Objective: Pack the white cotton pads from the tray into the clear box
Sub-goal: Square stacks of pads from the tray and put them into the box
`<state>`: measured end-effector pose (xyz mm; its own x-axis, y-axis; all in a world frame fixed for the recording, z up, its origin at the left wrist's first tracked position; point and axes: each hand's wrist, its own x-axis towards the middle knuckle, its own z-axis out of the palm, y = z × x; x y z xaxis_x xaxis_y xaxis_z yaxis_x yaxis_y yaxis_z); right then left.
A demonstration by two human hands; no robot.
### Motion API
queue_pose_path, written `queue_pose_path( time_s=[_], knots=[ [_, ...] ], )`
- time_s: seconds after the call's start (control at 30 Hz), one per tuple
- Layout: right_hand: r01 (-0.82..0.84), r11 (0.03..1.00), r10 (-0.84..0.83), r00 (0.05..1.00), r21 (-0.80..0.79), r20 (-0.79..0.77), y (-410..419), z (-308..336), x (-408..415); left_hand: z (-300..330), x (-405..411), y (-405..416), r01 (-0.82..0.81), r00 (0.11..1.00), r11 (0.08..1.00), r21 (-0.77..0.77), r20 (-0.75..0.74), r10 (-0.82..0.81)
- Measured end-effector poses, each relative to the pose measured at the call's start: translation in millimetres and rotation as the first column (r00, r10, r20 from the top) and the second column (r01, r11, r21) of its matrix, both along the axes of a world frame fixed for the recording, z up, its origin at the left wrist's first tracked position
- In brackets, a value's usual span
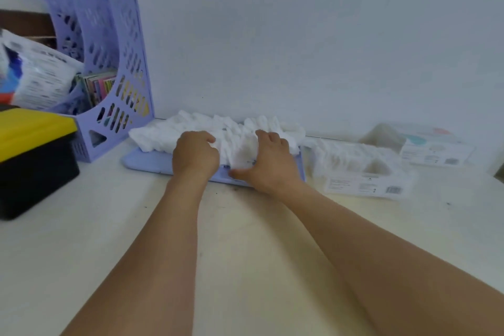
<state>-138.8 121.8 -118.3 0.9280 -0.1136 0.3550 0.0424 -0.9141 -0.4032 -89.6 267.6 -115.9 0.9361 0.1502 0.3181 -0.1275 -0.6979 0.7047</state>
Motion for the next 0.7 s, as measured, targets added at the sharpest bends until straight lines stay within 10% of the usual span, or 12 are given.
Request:
queue_pose_path(
  time_s=[0.7],
  knots=[
    [-0.037,0.973,0.020,0.997,-0.229,-0.078,2.9,10.4,46.4,-15.0,3.1,-5.4,0.047,0.999,0.996,-0.070,-0.018,-0.049]
  ],
)
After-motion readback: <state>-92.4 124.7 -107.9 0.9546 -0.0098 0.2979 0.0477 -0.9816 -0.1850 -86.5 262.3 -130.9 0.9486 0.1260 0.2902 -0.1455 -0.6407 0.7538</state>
